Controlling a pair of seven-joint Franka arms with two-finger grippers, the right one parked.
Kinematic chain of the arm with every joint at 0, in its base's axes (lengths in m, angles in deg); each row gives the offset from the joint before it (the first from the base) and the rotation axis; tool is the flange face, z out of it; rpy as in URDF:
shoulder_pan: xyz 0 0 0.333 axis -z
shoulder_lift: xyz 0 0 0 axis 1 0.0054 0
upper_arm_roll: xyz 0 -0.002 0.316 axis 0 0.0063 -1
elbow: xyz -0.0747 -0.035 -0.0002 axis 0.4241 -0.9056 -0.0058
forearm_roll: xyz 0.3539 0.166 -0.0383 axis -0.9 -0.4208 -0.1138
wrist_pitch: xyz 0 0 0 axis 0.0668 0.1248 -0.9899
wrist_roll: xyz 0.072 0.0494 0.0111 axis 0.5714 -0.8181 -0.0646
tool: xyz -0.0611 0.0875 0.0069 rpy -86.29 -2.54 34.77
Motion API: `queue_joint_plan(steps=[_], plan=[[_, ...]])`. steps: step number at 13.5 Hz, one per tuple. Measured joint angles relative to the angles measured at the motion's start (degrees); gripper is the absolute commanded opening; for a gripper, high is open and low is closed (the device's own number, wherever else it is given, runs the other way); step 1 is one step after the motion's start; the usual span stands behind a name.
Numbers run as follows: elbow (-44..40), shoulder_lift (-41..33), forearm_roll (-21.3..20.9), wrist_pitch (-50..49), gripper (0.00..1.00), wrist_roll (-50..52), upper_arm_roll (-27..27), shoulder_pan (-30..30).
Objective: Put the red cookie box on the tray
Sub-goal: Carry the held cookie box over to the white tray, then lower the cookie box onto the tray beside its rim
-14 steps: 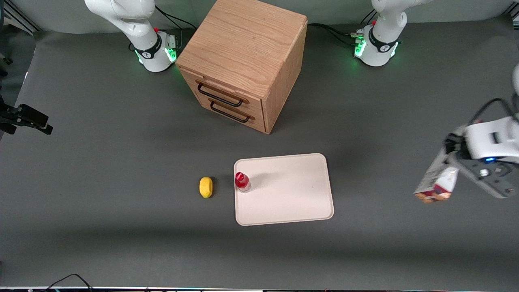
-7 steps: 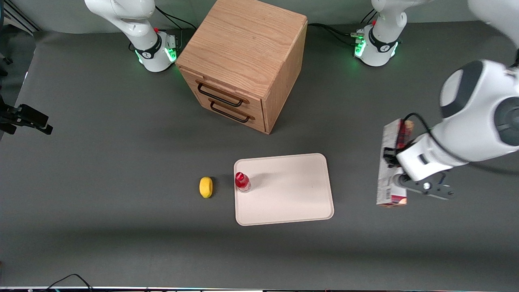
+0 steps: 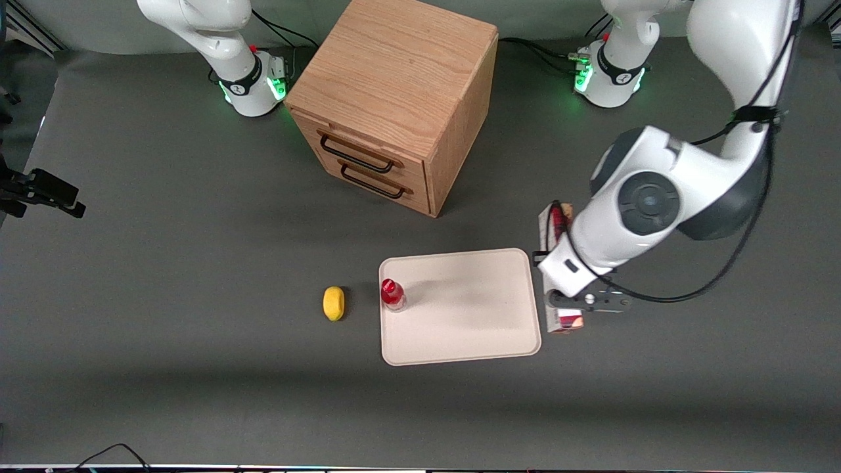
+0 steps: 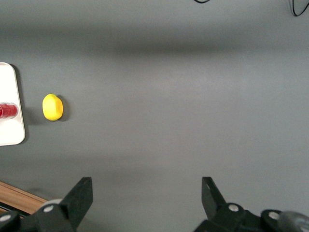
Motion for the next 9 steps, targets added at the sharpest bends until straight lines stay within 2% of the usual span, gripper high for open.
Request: queue_joint_plan(steps=[5,9], plan=[[5.5,4.79,-6.53,11.01,0.0,7.69,-0.04,1.45],[6.47,9.08,-12.95,15.9,0.0,12.74,-0.11,2.29]])
